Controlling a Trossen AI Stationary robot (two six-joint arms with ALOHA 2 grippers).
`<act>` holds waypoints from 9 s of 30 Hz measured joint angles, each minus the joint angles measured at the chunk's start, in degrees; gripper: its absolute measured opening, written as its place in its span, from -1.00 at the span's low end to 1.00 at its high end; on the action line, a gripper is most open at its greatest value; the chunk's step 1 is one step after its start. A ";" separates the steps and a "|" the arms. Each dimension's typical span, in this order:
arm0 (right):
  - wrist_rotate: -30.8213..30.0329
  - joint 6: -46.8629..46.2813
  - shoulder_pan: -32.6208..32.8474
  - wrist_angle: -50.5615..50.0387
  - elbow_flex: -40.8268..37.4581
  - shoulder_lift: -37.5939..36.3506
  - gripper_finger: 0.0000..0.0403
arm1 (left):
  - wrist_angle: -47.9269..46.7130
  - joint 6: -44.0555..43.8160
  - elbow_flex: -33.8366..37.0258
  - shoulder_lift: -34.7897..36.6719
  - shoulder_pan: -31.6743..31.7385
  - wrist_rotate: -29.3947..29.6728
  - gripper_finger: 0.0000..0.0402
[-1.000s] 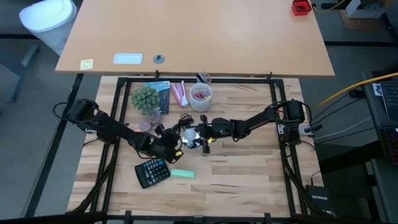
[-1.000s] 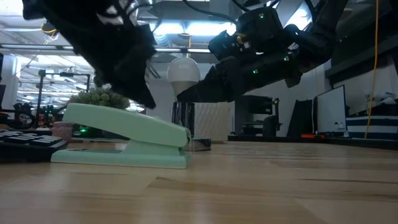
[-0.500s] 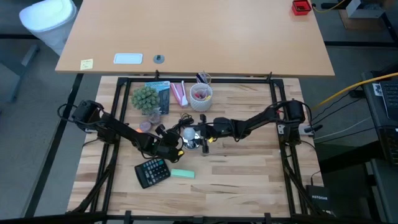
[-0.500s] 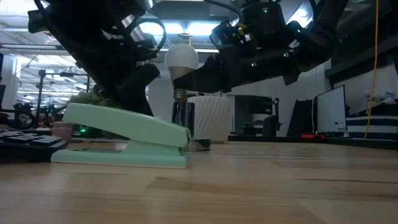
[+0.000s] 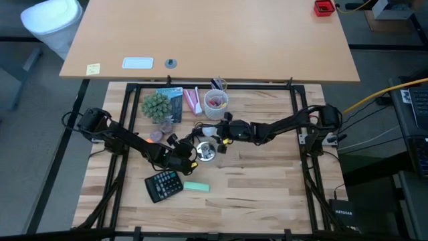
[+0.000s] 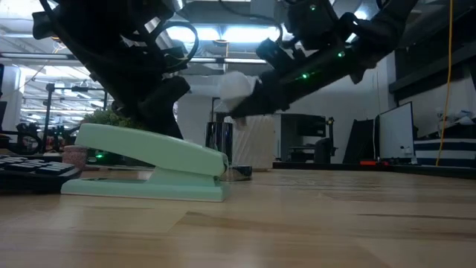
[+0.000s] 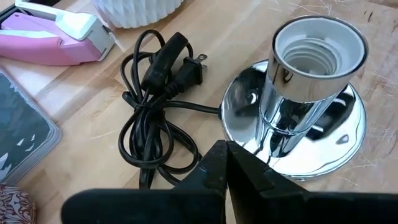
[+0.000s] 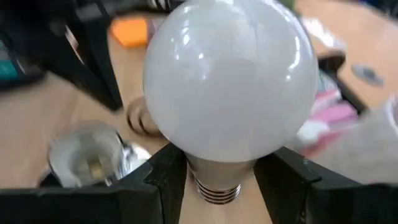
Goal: Screw lightbulb
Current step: Remove the lightbulb from the lamp, then return to Home Position
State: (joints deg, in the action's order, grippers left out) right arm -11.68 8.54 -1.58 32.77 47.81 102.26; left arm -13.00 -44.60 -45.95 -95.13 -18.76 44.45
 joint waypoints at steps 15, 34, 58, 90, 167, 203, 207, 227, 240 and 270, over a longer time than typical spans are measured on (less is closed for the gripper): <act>2.37 -11.38 -1.08 -27.21 0.02 -1.75 -0.14 | -0.10 0.02 0.00 0.07 0.00 0.00 -1.00; 6.17 -17.18 -1.08 -28.08 0.02 -1.75 -0.13 | -0.08 0.04 0.00 0.11 0.00 0.00 -1.00; 3.70 -17.18 -1.08 -26.21 0.02 -1.73 0.26 | -0.08 0.02 0.00 0.11 0.00 0.00 -1.00; 3.17 -12.75 -1.02 -78.48 32.60 -12.94 0.31 | -7.29 30.35 0.04 39.69 -1.60 0.26 -1.00; 11.15 -15.74 -1.05 -34.52 -36.52 -70.05 0.31 | 17.05 28.50 45.33 71.01 3.93 2.25 -1.00; 11.17 -15.72 -1.08 -34.85 -36.48 -93.22 0.31 | 16.46 28.09 45.38 94.90 3.93 2.26 -1.00; 11.17 -15.73 -1.08 -35.80 -36.48 -95.04 0.31 | 16.46 28.09 45.38 94.88 3.93 2.25 -1.00; 11.21 -15.73 -1.08 -33.13 -40.13 -102.12 0.31 | 16.44 28.09 45.38 94.60 3.93 2.26 -1.00; 11.28 -15.70 -1.08 -31.41 -47.10 -98.64 0.31 | 16.38 28.08 45.38 94.62 3.91 2.26 -1.00; 5.74 -2.23 -1.05 -30.39 -47.32 -102.16 0.31 | 16.32 28.09 45.35 94.60 3.91 2.25 -1.00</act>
State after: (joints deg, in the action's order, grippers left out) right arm -5.95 6.31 -2.63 2.38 0.49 0.10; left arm 3.32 -16.51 -0.60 -0.54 -14.85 46.70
